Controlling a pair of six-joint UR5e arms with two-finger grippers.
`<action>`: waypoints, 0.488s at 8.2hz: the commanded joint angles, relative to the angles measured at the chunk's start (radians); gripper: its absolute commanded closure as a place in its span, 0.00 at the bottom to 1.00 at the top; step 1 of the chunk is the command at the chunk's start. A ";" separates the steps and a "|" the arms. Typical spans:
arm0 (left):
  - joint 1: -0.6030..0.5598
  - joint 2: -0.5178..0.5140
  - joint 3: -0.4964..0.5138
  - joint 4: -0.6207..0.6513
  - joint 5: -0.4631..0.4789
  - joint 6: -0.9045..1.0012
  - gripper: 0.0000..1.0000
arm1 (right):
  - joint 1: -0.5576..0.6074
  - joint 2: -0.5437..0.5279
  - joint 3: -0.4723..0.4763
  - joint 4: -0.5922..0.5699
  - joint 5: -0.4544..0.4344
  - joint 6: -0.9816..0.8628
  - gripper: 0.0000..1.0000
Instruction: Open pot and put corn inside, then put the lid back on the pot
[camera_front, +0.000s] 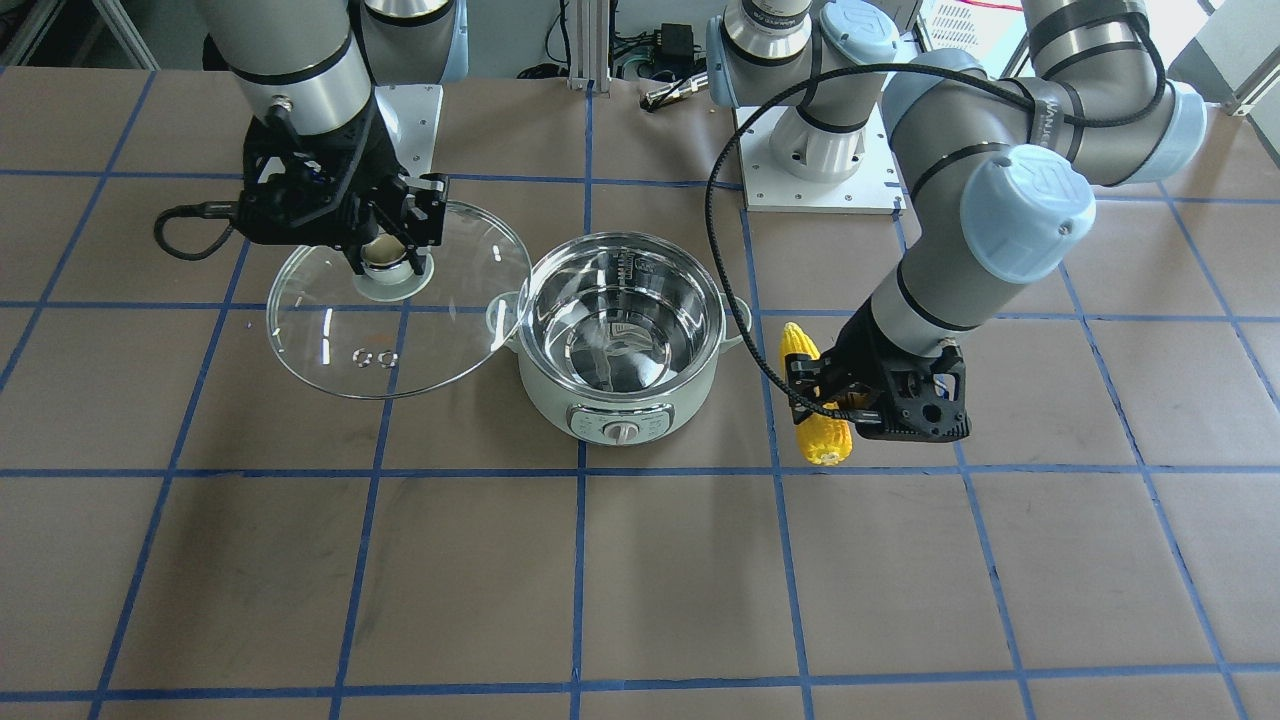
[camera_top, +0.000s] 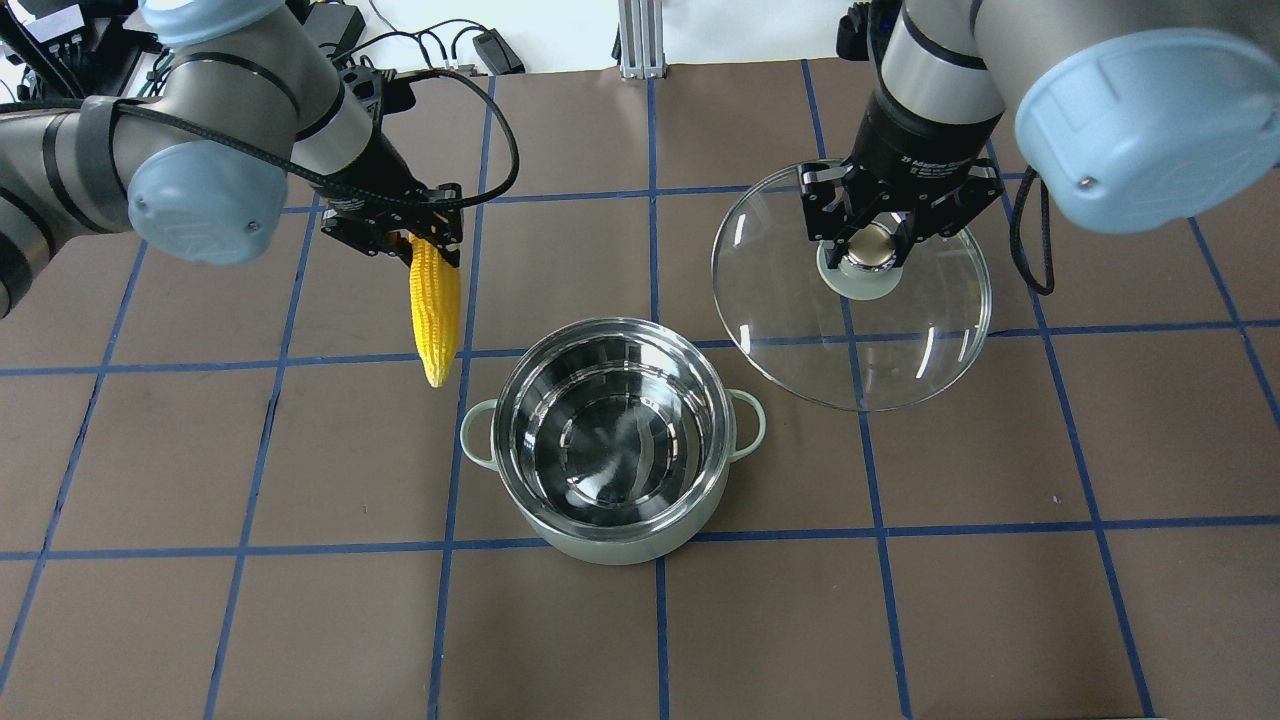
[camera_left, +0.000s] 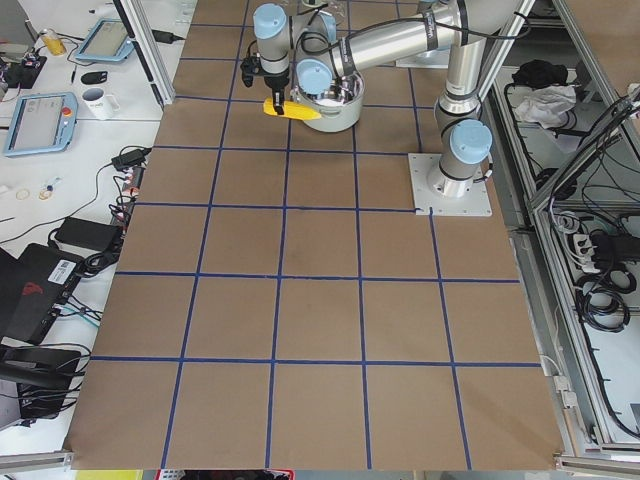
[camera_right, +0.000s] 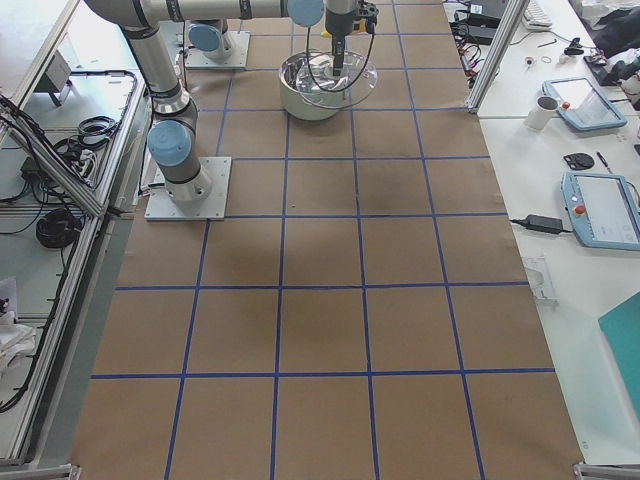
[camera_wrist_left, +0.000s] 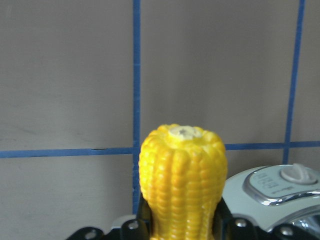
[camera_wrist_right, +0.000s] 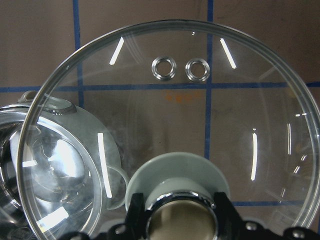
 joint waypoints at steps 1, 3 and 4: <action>-0.123 -0.006 0.094 -0.015 -0.057 -0.186 0.53 | -0.046 -0.009 -0.010 0.016 -0.048 -0.074 0.69; -0.199 0.003 0.104 -0.036 -0.058 -0.272 0.54 | -0.048 -0.014 -0.010 0.055 -0.051 -0.075 0.74; -0.260 0.009 0.100 -0.023 -0.049 -0.282 0.55 | -0.048 -0.014 -0.010 0.056 -0.051 -0.074 0.74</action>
